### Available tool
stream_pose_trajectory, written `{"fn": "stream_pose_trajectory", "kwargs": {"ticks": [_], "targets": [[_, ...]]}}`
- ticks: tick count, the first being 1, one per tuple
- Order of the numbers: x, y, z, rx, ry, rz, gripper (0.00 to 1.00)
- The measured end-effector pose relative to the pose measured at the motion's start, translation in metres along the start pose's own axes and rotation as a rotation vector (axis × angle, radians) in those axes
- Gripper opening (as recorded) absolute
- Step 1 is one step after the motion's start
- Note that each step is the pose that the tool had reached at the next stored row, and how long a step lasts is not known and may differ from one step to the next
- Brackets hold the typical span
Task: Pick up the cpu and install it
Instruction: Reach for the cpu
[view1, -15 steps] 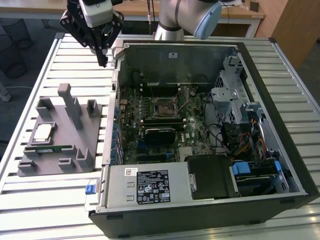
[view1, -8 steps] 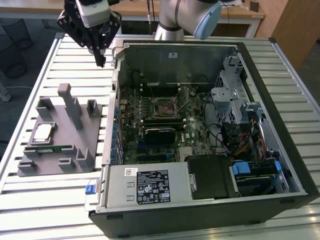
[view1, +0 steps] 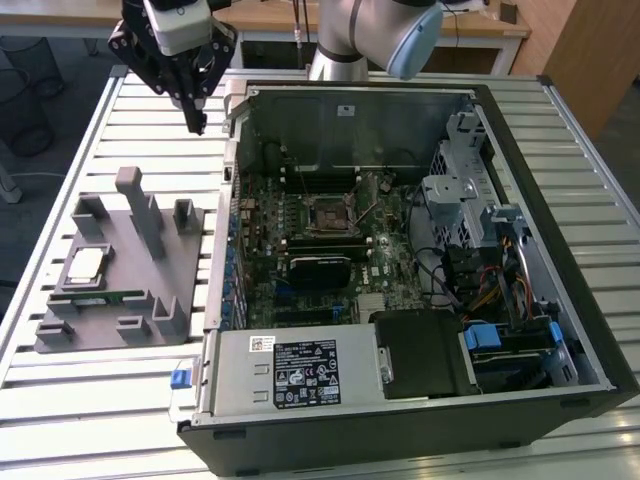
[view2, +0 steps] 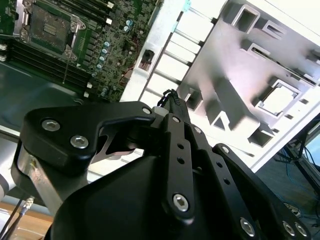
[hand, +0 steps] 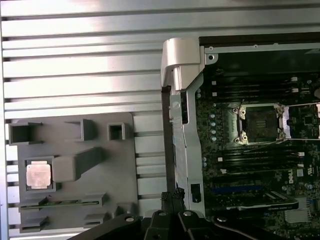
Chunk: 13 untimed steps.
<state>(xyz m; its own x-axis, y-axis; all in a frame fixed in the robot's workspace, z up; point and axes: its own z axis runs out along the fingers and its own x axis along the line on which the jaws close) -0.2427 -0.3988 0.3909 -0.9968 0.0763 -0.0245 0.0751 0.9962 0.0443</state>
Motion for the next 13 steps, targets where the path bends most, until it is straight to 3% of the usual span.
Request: {"fn": "stream_pose_trajectory", "kwargs": {"ticks": [13], "targets": [[0.0109, -0.0008, 0.0000, 0.0000, 0.0000, 0.000, 0.11]]}}
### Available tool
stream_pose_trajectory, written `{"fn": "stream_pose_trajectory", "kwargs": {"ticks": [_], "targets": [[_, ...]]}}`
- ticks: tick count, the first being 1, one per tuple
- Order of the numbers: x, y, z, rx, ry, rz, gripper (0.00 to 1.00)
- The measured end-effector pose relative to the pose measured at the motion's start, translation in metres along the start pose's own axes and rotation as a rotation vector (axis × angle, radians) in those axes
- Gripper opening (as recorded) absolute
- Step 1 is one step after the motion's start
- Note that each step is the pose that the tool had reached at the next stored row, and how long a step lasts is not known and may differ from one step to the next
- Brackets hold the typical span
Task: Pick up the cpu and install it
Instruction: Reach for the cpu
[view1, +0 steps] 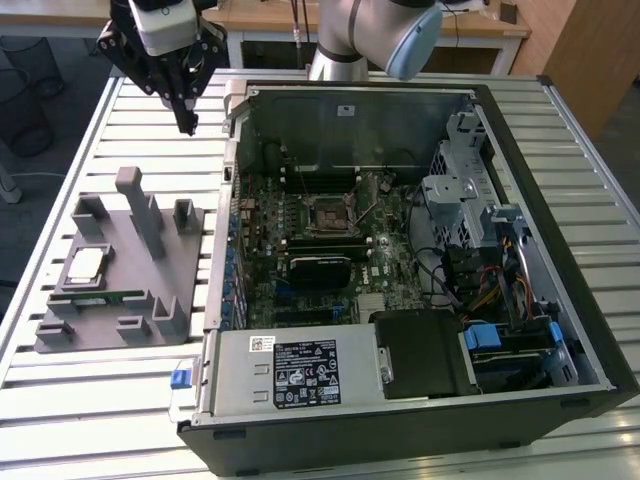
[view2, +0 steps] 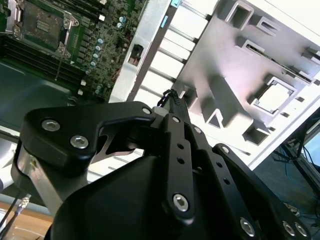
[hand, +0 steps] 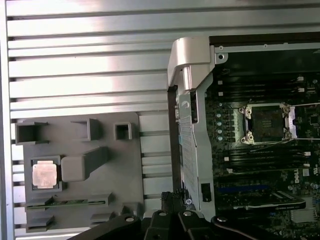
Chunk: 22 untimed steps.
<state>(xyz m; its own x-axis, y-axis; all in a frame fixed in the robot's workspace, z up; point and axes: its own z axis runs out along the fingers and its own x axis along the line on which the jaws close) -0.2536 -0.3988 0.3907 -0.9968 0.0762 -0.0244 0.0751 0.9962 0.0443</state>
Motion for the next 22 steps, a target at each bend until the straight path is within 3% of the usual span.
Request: {"fn": "stream_pose_trajectory", "kwargs": {"ticks": [22], "targets": [[0.0238, -0.0018, -0.0001, 0.0000, 0.0000, 0.000, 0.11]]}}
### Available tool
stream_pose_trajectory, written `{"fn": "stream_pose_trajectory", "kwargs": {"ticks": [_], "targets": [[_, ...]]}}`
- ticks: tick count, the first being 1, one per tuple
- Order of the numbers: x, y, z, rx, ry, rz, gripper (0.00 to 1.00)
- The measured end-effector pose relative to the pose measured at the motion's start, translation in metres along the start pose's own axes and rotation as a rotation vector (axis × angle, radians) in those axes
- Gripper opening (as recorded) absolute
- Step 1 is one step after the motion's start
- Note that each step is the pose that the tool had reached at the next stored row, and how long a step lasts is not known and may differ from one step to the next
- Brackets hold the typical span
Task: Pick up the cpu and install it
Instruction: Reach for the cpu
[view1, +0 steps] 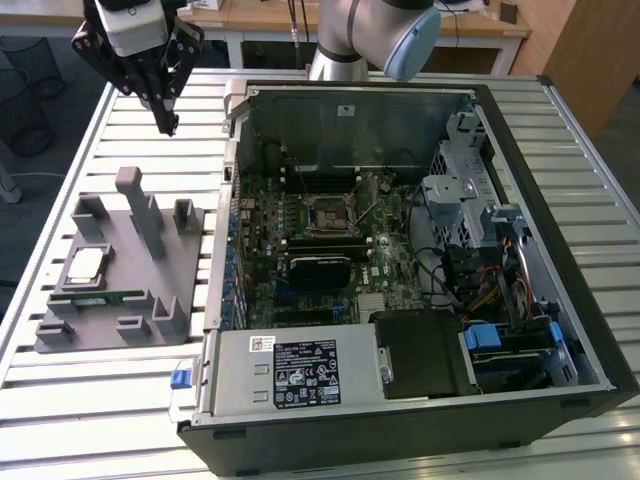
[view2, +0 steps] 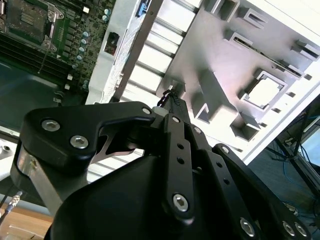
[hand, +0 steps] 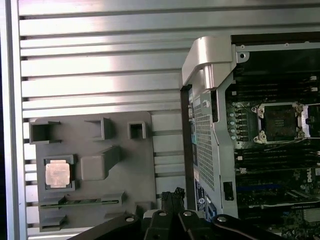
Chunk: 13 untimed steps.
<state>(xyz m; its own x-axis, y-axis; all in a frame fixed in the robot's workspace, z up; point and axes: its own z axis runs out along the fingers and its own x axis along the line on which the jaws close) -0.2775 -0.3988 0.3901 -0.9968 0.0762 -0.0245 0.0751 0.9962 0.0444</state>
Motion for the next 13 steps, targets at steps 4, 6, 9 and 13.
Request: {"fn": "stream_pose_trajectory", "kwargs": {"ticks": [4, 6, 9, 13], "targets": [[0.0032, -0.0002, 0.0001, 0.0000, -0.0001, 0.000, 0.11], [0.0048, -0.0003, 0.0001, 0.0000, 0.0000, 0.000, 0.11], [0.0070, -0.0004, 0.0001, 0.0000, -0.0001, 0.000, 0.11], [0.0098, -0.0006, 0.0002, 0.0000, -0.0001, 0.000, 0.11]]}}
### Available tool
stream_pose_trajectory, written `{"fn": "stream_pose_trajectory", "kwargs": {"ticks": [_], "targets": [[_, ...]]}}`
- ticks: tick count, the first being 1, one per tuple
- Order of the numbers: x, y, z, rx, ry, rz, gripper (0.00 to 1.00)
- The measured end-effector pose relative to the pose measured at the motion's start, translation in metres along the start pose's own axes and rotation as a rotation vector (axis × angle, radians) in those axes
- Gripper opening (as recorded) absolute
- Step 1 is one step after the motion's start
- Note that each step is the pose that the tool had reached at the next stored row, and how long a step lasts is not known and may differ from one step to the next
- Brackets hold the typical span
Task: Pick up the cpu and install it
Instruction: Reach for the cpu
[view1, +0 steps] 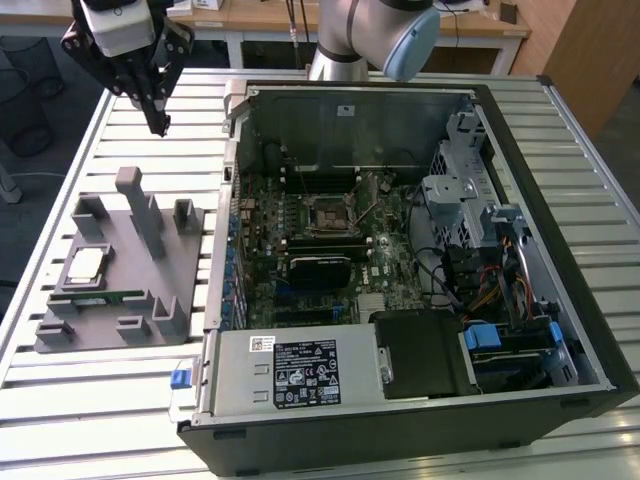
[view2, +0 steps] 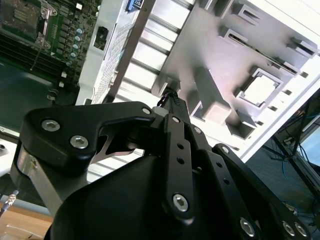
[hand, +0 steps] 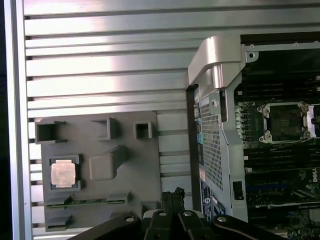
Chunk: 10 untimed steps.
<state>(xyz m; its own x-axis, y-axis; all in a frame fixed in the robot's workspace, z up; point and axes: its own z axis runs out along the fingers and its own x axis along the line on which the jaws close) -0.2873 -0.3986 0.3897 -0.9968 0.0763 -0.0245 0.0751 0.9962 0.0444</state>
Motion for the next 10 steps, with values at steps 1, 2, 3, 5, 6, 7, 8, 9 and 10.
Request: {"fn": "stream_pose_trajectory", "kwargs": {"ticks": [1, 2, 3, 5, 6, 7, 8, 9, 10], "targets": [[0.0007, 0.0000, 0.0000, 0.0000, 0.0000, 0.000, 0.11], [0.0015, -0.0001, 0.0000, 0.0000, 0.0000, 0.000, 0.11], [0.0022, -0.0001, 0.0000, 0.0000, 0.0001, 0.000, 0.11], [0.0035, -0.0002, 0.0000, 0.0000, 0.0000, 0.000, 0.11], [0.0042, -0.0003, 0.0000, 0.0000, 0.0000, 0.000, 0.11], [0.0049, -0.0003, 0.0000, 0.0001, 0.0001, 0.000, 0.11], [0.0056, -0.0004, 0.0000, 0.0001, 0.0001, 0.000, 0.11], [0.0063, -0.0004, 0.0000, 0.0000, 0.0001, 0.000, 0.11], [0.0072, -0.0005, 0.0001, 0.0000, 0.0000, 0.000, 0.11]]}}
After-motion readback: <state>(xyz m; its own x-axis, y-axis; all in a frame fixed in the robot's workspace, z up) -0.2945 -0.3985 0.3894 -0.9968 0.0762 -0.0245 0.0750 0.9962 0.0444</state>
